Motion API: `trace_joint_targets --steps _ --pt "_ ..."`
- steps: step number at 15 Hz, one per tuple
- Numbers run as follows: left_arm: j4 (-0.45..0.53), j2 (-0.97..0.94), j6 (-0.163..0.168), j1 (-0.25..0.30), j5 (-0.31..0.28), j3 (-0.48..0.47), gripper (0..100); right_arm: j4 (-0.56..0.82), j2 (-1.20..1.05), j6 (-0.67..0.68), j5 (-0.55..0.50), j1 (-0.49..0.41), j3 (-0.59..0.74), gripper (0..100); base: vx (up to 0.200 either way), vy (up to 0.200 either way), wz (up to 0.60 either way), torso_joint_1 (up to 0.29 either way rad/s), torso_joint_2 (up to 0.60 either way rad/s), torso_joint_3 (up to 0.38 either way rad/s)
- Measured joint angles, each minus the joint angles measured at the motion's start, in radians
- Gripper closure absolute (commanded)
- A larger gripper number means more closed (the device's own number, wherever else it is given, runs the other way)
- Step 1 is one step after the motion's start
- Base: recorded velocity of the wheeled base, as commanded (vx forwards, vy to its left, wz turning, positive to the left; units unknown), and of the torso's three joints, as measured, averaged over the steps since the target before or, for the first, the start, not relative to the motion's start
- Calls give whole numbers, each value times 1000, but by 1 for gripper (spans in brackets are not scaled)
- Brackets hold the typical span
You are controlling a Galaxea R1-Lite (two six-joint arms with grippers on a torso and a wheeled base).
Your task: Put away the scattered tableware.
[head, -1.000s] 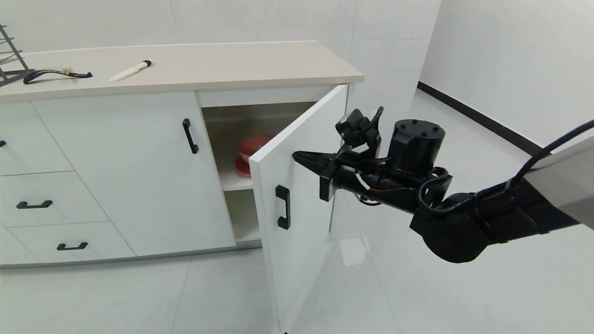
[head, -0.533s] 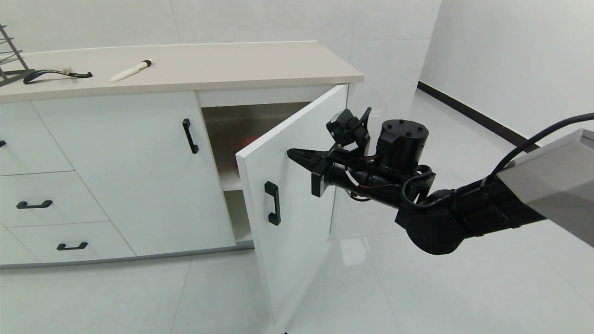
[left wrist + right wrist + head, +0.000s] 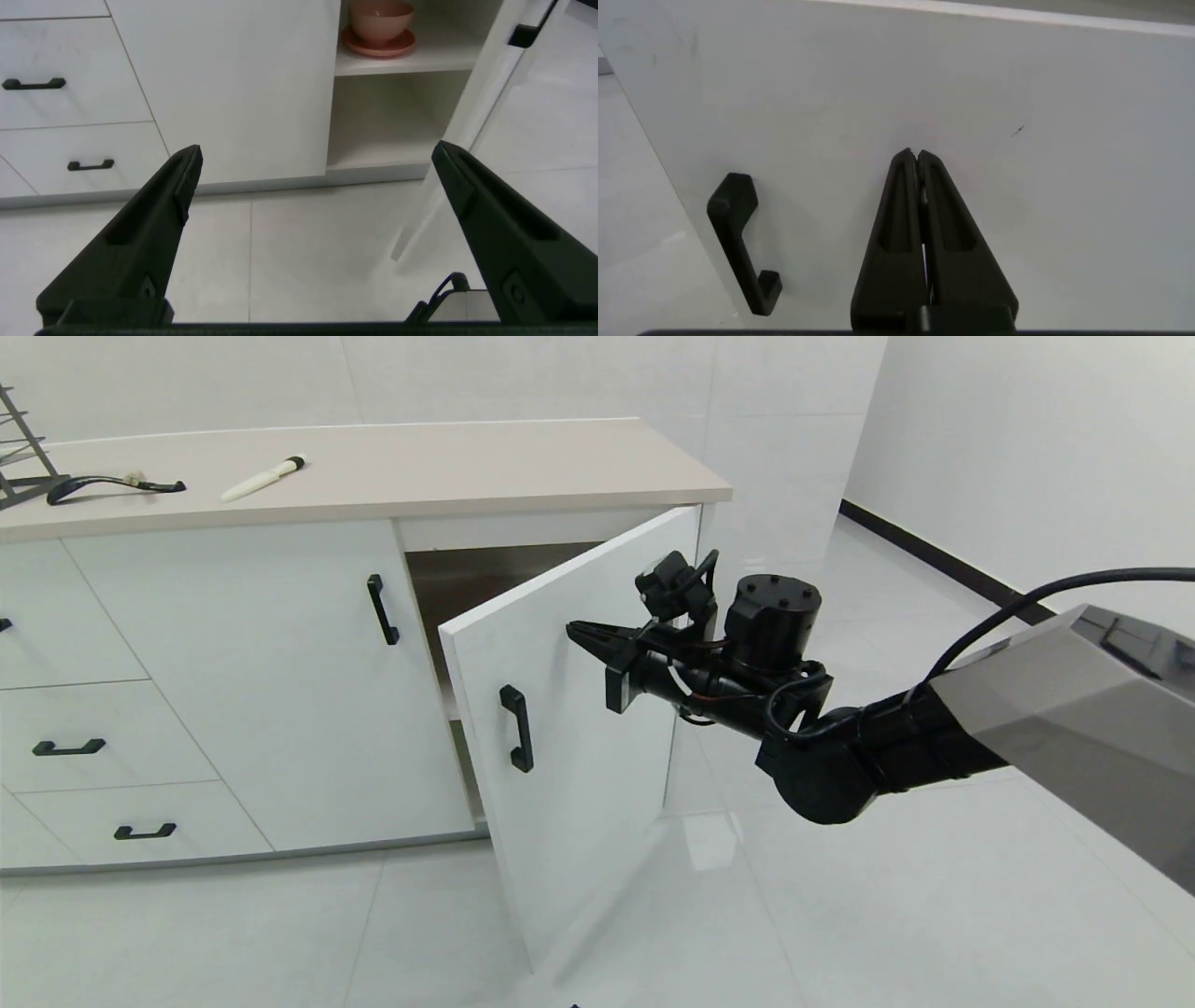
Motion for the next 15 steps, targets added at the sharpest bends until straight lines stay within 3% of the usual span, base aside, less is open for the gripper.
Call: trace_joint_targets --steps 7,9,12,15 --pt "0 0 0 0 0 0 0 -22 123 1 -15 -7 -160 100 0 0 0 0 0 0" --pt "0 0 0 0 0 0 0 -24 128 2 -15 -4 -154 100 0 0 0 0 0 0" --pt "0 0 0 0 0 0 0 -49 58 5 -14 1 -27 100 0 0 0 0 0 0" --pt "0 0 0 0 0 0 0 -102 -92 21 -15 2 190 100 0 0 0 0 0 0"
